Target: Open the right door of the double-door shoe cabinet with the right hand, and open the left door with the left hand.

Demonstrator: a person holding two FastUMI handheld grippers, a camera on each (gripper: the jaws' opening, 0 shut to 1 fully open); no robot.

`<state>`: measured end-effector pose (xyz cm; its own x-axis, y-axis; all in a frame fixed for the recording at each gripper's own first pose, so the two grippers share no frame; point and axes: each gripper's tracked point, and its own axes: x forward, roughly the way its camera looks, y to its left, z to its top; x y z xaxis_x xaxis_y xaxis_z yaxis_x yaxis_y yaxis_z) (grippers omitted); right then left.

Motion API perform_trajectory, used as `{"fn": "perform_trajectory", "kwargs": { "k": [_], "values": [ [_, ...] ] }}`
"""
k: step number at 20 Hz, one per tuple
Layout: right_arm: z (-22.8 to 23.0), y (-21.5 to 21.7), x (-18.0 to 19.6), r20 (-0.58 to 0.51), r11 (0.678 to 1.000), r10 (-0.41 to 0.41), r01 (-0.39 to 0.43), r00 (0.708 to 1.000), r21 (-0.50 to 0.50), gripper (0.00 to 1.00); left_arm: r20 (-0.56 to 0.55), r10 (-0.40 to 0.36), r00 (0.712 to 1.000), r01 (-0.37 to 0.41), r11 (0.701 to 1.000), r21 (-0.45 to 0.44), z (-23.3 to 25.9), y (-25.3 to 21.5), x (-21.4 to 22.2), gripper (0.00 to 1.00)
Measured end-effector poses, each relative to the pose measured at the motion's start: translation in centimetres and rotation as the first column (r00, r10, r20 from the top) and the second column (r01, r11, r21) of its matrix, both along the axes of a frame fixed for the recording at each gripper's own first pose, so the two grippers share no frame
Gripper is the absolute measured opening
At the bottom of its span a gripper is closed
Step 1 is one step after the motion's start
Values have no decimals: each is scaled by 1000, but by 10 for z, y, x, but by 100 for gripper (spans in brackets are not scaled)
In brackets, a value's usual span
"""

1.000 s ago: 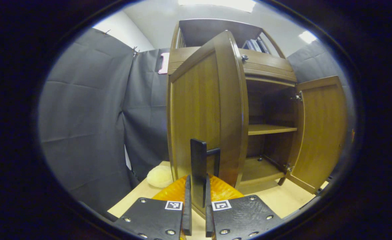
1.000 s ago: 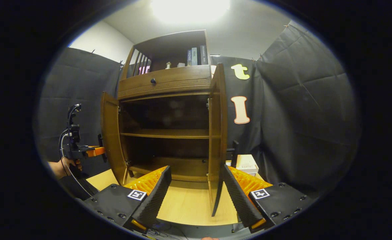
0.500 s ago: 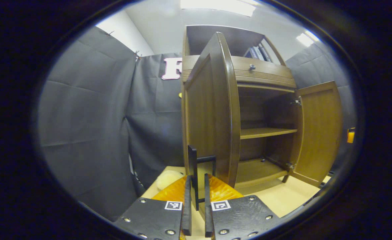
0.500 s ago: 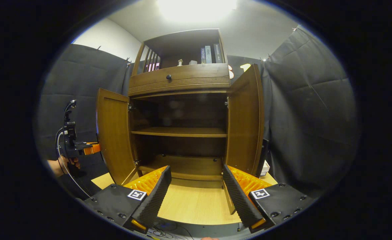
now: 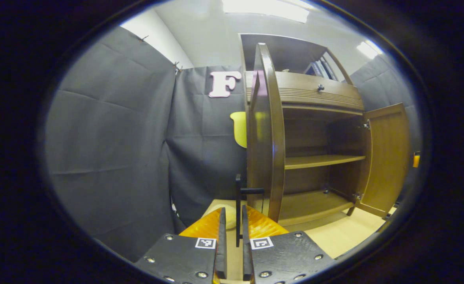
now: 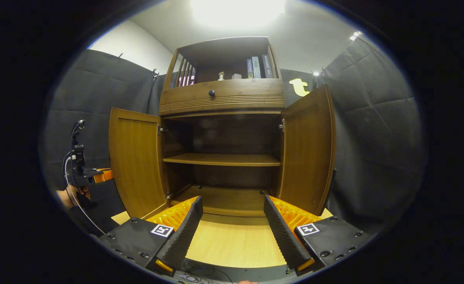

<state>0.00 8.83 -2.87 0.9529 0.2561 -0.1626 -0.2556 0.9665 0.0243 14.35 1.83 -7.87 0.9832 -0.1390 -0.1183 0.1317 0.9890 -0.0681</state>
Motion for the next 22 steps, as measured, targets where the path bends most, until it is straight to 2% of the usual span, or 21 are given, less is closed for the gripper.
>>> {"fn": "perform_trajectory", "kwargs": {
  "k": [8, 12, 14, 16, 21, 22],
  "values": [
    [0, 5, -1, 18, 1000, -29, 28, 999, 5, 100, 29, 38, 999, -38, 999, -21, 12, 5, -1, 19],
    [7, -17, 0, 26, 999, -52, 52, 998, 15, 98, 58, 39, 998, -38, 999, -15, 19, 5, -2, 19],
    [12, -36, 3, 36, 997, -74, 74, 997, 8, 98, 67, 20, 998, -20, 1000, -9, 23, -2, -2, 14],
    [14, -50, 4, 40, 996, -85, 86, 996, -4, 98, 81, 8, 997, -8, 1000, -1, 28, -4, -5, 19],
    [24, -82, 6, 70, 994, -113, 113, 991, -3, 98, 101, -29, 994, 31, 999, -19, 35, -23, -6, 15],
    [25, -88, 6, 74, 993, -119, 120, 990, -4, 93, 102, -30, 994, 31, 999, -13, 36, -23, -7, 14]
  ]
}}
